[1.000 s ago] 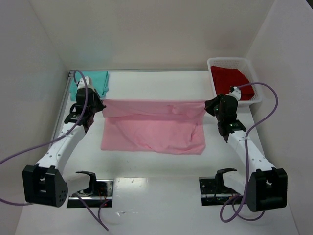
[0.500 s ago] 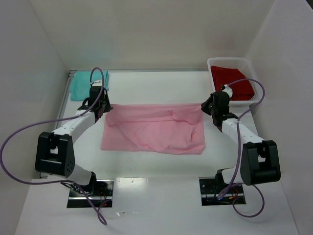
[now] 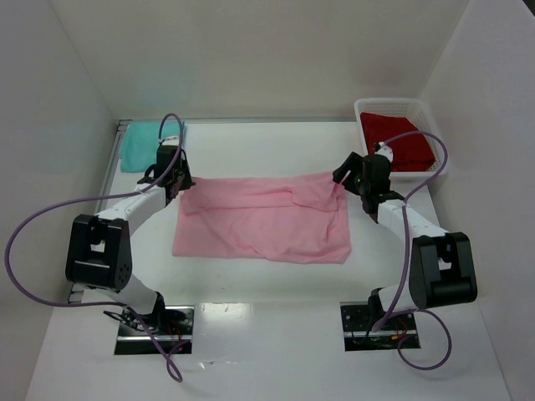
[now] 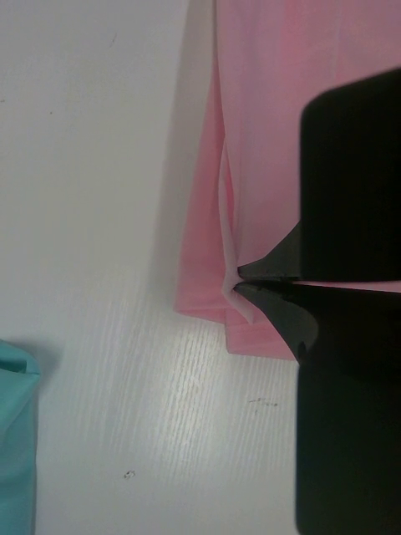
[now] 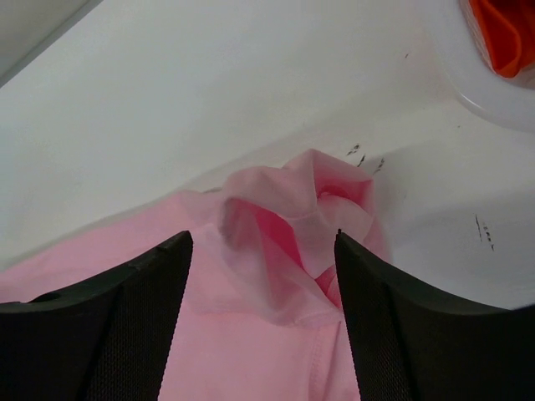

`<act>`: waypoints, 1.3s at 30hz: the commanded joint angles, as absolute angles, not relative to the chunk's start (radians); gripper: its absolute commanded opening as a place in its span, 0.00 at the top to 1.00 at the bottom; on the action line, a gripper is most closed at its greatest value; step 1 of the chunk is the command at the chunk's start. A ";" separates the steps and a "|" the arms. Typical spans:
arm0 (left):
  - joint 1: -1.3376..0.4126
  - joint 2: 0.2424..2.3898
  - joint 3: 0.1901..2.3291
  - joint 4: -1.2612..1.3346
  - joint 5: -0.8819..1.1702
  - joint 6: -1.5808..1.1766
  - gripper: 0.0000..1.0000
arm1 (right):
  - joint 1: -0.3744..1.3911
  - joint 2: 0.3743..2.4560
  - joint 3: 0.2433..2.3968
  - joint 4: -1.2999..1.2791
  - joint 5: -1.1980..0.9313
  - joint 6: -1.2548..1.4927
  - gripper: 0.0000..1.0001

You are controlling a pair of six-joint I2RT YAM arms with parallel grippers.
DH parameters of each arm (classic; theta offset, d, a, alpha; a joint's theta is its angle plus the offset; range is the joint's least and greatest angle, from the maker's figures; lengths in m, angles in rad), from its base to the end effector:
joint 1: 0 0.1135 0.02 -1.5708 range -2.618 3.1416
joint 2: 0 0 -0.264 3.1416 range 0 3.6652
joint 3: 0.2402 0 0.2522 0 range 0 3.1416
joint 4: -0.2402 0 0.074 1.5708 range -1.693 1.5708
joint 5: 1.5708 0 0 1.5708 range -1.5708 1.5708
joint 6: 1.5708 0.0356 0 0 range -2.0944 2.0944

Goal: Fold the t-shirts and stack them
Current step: Flatten out the tshirt

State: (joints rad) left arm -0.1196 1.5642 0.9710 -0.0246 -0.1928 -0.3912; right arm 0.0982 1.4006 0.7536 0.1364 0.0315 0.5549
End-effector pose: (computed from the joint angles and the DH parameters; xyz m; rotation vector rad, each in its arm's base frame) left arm 0.3421 -0.0342 0.2272 -0.4018 2.1392 -0.0801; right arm 0.3012 0.0285 0.2203 0.4947 2.0427 0.3637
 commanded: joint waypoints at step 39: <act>-0.120 1.551 0.991 0.032 -0.193 -0.370 1.00 | 0.155 1.399 0.670 0.301 0.186 0.741 0.57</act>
State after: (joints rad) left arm -0.1196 1.5646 0.9714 -0.0212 -0.1921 -0.3908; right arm 0.1467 1.4311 0.6910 0.2600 0.1131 0.6960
